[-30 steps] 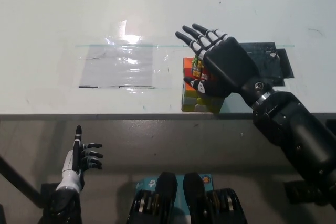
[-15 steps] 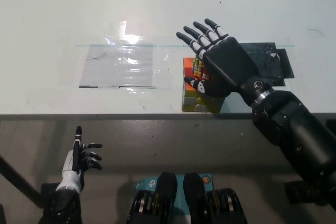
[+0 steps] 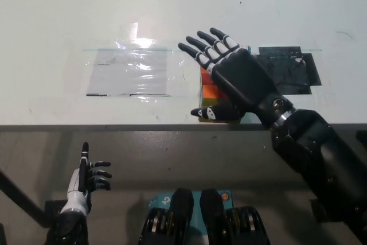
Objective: The robot uses its right hand to pick up the small cube kept on the middle on the desk and place it on the bigger cube kept next to it
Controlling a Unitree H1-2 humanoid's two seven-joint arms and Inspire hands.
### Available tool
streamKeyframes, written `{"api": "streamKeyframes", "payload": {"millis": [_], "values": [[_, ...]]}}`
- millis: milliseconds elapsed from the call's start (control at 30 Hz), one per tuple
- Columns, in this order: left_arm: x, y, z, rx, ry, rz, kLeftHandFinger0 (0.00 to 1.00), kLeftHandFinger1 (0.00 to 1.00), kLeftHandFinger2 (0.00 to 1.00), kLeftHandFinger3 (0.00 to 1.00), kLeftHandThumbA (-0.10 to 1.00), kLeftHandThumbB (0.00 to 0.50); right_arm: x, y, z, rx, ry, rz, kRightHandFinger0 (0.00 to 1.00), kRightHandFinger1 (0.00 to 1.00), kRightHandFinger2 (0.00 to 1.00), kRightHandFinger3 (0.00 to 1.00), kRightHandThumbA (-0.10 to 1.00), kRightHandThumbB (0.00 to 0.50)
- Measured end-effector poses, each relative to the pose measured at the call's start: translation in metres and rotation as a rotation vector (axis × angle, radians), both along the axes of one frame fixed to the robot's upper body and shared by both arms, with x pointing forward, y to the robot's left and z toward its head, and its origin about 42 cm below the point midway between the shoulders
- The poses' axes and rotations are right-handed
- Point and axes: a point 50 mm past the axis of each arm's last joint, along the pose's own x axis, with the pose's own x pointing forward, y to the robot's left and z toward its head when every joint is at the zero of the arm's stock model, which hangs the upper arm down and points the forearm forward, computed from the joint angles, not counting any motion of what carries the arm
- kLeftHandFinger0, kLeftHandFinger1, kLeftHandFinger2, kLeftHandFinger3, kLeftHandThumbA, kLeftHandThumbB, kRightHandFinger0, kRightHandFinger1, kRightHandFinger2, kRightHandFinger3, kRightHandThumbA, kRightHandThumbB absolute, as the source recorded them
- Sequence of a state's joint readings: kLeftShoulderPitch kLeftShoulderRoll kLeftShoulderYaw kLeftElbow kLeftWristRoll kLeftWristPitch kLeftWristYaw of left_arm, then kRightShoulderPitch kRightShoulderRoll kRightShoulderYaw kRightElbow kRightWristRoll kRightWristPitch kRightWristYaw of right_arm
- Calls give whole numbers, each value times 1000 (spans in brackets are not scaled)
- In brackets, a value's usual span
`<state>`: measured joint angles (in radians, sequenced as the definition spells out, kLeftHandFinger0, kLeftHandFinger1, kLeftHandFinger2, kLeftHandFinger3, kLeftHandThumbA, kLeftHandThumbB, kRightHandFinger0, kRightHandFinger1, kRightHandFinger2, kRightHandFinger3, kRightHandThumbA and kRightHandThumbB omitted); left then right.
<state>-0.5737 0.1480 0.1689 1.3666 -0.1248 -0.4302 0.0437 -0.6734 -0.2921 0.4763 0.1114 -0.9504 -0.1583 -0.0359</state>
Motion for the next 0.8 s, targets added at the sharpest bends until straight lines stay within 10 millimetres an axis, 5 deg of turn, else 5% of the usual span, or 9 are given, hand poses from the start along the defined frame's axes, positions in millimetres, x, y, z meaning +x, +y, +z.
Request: {"api": "streamKeyframes", "payload": {"millis": [400, 633, 800], "values": [[-8, 1, -7, 7, 27, 6, 345, 215, 252, 52, 1000, 500, -56, -3, 53, 126, -75, 106, 1000, 1000, 1000, 1000, 1000, 500], [-10, 1, -9, 0, 31, 14, 324, 168, 211, 10, 1000, 500, -122, -40, 26, 232, -1, 45, 1000, 1000, 1000, 1000, 1000, 499], [-11, 0, -10, -6, 34, 17, 370, 193, 230, 44, 1000, 500, -152, -76, -14, 295, 102, -105, 1000, 1000, 1000, 1000, 1000, 410]]}}
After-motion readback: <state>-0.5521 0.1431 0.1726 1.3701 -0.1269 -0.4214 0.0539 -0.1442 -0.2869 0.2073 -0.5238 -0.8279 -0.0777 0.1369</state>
